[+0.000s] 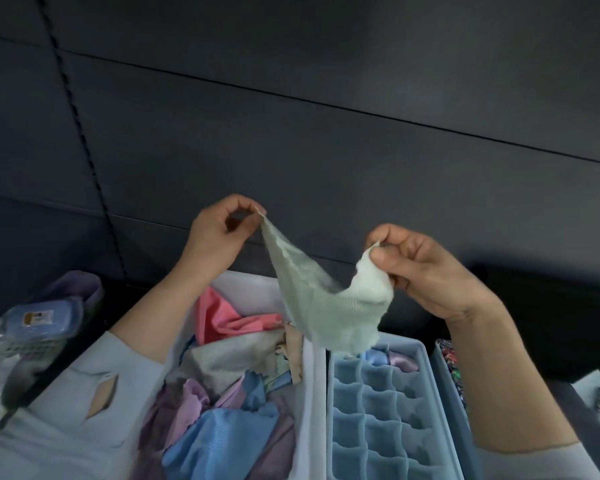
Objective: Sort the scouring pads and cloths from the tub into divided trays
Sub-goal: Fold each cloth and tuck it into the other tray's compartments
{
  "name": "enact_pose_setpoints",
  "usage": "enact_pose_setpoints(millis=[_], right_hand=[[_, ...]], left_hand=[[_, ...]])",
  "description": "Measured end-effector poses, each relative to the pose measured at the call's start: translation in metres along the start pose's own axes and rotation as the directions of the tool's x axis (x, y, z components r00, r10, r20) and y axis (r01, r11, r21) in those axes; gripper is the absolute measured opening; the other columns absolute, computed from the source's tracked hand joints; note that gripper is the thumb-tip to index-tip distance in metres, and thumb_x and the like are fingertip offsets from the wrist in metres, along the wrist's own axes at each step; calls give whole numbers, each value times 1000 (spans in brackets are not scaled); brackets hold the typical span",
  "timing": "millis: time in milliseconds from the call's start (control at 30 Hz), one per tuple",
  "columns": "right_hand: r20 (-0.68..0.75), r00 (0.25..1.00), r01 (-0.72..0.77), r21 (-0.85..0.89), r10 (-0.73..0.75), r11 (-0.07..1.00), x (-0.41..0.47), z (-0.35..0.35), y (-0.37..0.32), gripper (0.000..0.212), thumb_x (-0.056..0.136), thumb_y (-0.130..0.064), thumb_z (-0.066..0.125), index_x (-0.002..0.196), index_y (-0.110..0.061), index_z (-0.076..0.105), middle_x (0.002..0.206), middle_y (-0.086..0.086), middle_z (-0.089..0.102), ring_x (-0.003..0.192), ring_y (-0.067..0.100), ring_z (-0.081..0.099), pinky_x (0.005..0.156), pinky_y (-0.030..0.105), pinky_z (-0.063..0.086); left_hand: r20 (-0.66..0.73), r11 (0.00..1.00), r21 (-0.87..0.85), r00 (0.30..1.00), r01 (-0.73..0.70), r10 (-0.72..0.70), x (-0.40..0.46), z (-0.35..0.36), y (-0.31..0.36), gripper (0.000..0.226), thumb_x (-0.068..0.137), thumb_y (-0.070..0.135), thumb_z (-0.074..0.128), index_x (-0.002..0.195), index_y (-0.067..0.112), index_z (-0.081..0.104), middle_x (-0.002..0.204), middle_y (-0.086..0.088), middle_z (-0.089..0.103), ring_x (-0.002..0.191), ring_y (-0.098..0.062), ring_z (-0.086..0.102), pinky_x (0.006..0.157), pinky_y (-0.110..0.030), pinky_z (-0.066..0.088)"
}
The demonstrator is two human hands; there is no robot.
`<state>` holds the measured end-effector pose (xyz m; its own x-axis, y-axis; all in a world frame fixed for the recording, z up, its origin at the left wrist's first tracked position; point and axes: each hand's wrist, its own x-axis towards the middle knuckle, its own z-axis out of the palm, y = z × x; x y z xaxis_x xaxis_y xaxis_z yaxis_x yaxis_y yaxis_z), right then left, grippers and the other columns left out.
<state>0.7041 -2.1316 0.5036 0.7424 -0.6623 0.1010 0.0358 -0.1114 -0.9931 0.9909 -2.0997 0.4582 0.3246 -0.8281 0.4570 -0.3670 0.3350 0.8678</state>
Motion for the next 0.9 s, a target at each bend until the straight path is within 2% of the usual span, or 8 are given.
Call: enact_pose_setpoints(millis=[100,167,267,367,500,667,800,900], right_hand=[[156,988,-14,-44,20,999,0,14,-2,11,84,-24,74,89,-15,69,80,9,68,69,14,62,70,23,52],[45,999,20,-148,-13,989,7,25,-3,4,83,-14,71,87,-13,70,81,5,70,73,12,63,74,22,52],[-187,972,96,-244,-145,965,24,36,0,3,81,-8,72,83,-11,72,78,1,71,71,10,63,68,21,52],[-263,945,112,-301,-195,947,32,39,7,4,81,-5,75,84,-5,72,81,10,73,73,15,65,72,25,54],[-305,919,115,-399,-250,909,35,41,10,12,78,-8,80,84,-10,70,78,8,71,71,16,62,74,29,54],[-259,933,128,-410,-250,903,35,36,14,29,78,-7,79,103,-18,71,77,8,70,71,17,62,79,29,54],[-303,921,101,-420,-244,902,37,35,19,14,78,-10,79,88,-19,77,76,-3,73,70,9,65,76,24,55],[-366,904,51,-424,-223,904,36,28,21,5,80,-14,79,81,-18,75,75,-3,72,70,9,65,75,26,56]], left_hand=[[83,983,-169,995,76,-63,-3,10,11,31,93,-7,52,85,20,67,75,7,66,64,-1,61,61,-15,50],[184,976,-187,980,110,-75,-7,16,17,33,94,-7,51,86,20,67,78,9,66,71,-1,60,65,-15,49],[330,964,-197,938,179,-107,-12,28,28,27,95,-1,53,87,20,68,73,14,67,67,1,59,63,-15,49],[415,960,-185,902,208,-115,-16,36,37,19,95,8,58,86,21,69,71,13,66,63,0,57,57,-15,44],[424,950,-192,894,247,-147,-13,38,38,17,92,15,64,80,25,71,70,5,63,64,-9,52,56,-22,40],[466,943,-153,863,294,-194,-10,39,35,10,92,12,64,86,19,69,71,4,62,64,-13,50,56,-22,42],[454,923,-175,860,342,-232,-11,41,33,14,91,5,63,94,16,54,83,3,62,66,-10,53,55,-20,45],[441,873,-224,844,434,-306,-15,41,30,7,97,15,55,103,16,58,93,1,65,74,-12,59,62,-23,48]])
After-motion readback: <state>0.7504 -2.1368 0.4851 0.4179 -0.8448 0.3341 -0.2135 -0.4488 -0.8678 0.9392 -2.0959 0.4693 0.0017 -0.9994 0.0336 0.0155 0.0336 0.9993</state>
